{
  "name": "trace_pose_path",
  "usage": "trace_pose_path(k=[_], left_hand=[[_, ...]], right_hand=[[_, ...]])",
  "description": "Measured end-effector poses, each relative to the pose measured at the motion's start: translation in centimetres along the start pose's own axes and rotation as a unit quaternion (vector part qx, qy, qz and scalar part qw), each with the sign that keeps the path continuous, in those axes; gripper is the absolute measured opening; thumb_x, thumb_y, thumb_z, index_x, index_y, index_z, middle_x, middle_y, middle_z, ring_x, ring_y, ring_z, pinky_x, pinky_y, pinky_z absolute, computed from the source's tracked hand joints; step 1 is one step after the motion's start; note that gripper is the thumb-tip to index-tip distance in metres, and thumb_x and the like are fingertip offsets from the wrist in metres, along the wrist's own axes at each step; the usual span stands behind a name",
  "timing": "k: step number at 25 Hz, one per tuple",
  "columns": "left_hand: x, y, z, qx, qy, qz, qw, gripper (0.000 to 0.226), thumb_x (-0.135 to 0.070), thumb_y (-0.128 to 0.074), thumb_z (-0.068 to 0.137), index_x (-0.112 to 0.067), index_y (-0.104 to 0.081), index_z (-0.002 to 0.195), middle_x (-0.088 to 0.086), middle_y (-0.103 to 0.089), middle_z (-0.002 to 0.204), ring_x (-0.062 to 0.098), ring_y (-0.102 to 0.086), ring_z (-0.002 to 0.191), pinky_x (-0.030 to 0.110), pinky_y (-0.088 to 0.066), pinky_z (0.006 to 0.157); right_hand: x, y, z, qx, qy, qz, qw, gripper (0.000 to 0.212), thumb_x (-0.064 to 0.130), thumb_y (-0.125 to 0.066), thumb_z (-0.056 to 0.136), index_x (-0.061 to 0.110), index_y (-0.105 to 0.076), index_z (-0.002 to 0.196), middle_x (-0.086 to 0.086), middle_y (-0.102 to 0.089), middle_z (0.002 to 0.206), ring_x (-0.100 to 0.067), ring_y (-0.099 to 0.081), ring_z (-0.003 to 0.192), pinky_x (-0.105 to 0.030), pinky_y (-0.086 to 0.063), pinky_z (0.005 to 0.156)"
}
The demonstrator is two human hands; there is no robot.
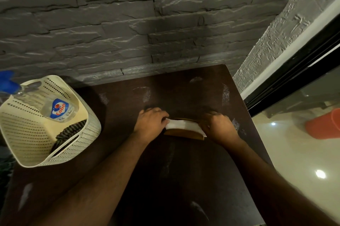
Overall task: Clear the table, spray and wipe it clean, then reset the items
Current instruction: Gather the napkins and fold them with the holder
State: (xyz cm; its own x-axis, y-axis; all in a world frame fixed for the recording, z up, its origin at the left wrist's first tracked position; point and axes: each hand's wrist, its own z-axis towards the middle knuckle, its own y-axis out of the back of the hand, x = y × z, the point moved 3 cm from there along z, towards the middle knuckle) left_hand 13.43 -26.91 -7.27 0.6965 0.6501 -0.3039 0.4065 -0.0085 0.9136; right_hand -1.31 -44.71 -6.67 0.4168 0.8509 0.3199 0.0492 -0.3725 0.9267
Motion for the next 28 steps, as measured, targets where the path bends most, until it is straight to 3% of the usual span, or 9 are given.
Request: trace_pose_path(k=[2,4,6,9,12,20,28], left_hand=[[0.1,0.8,0.0,-0.022,0.002,-0.017,1.0,0.033,-0.036,-0.049,0.096,-0.033,-0.053,0.129,-0.01,-0.052,0.13,0.01,-0.047,0.12,0.035,-0.035,0.101],[-0.9,1.1,-0.2,-0.029,-0.04,-0.019,0.999,0.043,-0.033,-0.049,0.094,-0.032,-0.047,0.137,-0.009,-0.045,0.14,0.01,-0.04,0.129,0.036,-0.03,0.108],[-2.6,0.4,-0.2,0.017,-0.089,0.008,0.996,0.059,-0.039,-0.053,0.092,-0.03,-0.033,0.147,-0.007,-0.032,0.152,0.013,-0.027,0.14,0.041,-0.021,0.115],[-3.3,-1.7,0.2,0.102,-0.074,0.065,0.99,0.079,-0.042,-0.061,0.089,-0.026,-0.015,0.152,-0.002,-0.02,0.159,0.018,-0.016,0.146,0.046,-0.012,0.118],[-2.6,-2.8,0.2,0.095,-0.039,0.072,0.992,0.076,-0.034,-0.056,0.094,-0.023,-0.009,0.153,0.001,-0.03,0.156,0.019,-0.025,0.144,0.044,-0.017,0.118],[-0.3,-0.7,-3.1,0.04,0.004,-0.003,0.999,0.064,-0.035,-0.059,0.092,-0.026,-0.03,0.148,-0.001,-0.043,0.148,0.018,-0.037,0.137,0.039,-0.019,0.117],[7.0,2.7,-13.7,-0.056,0.122,0.028,0.991,0.057,-0.039,-0.061,0.089,-0.026,-0.04,0.14,0.0,-0.053,0.138,0.02,-0.048,0.127,0.037,-0.026,0.108]], right_hand=[[-0.1,0.2,0.1,-0.003,0.002,0.007,1.0,0.03,0.04,-0.056,0.086,0.024,-0.062,0.11,-0.001,-0.061,0.105,-0.023,-0.061,0.097,-0.033,-0.047,0.077],[0.2,0.0,0.3,0.052,0.005,0.0,0.999,0.052,0.049,-0.063,0.078,0.026,-0.053,0.125,-0.001,-0.059,0.118,-0.024,-0.055,0.111,-0.038,-0.046,0.088],[0.8,-0.6,0.4,0.1,0.003,-0.008,0.995,0.07,0.054,-0.07,0.07,0.029,-0.045,0.131,0.0,-0.056,0.124,-0.025,-0.051,0.117,-0.041,-0.043,0.094],[1.1,-1.3,0.6,0.096,0.005,-0.039,0.995,0.06,0.047,-0.067,0.076,0.029,-0.044,0.129,-0.001,-0.059,0.123,-0.025,-0.053,0.116,-0.041,-0.043,0.093],[1.0,-1.5,0.6,0.093,0.007,-0.025,0.995,0.052,0.035,-0.064,0.082,0.028,-0.048,0.131,-0.003,-0.06,0.123,-0.024,-0.057,0.113,-0.037,-0.045,0.091],[3.3,-0.2,1.2,0.09,0.081,-0.021,0.992,0.05,0.035,-0.063,0.083,0.028,-0.05,0.13,-0.002,-0.061,0.125,-0.024,-0.058,0.113,-0.04,-0.049,0.091],[15.6,0.4,1.3,0.101,0.239,-0.065,0.964,0.053,0.038,-0.063,0.082,0.031,-0.049,0.132,0.0,-0.06,0.129,-0.022,-0.056,0.116,-0.039,-0.046,0.095]])
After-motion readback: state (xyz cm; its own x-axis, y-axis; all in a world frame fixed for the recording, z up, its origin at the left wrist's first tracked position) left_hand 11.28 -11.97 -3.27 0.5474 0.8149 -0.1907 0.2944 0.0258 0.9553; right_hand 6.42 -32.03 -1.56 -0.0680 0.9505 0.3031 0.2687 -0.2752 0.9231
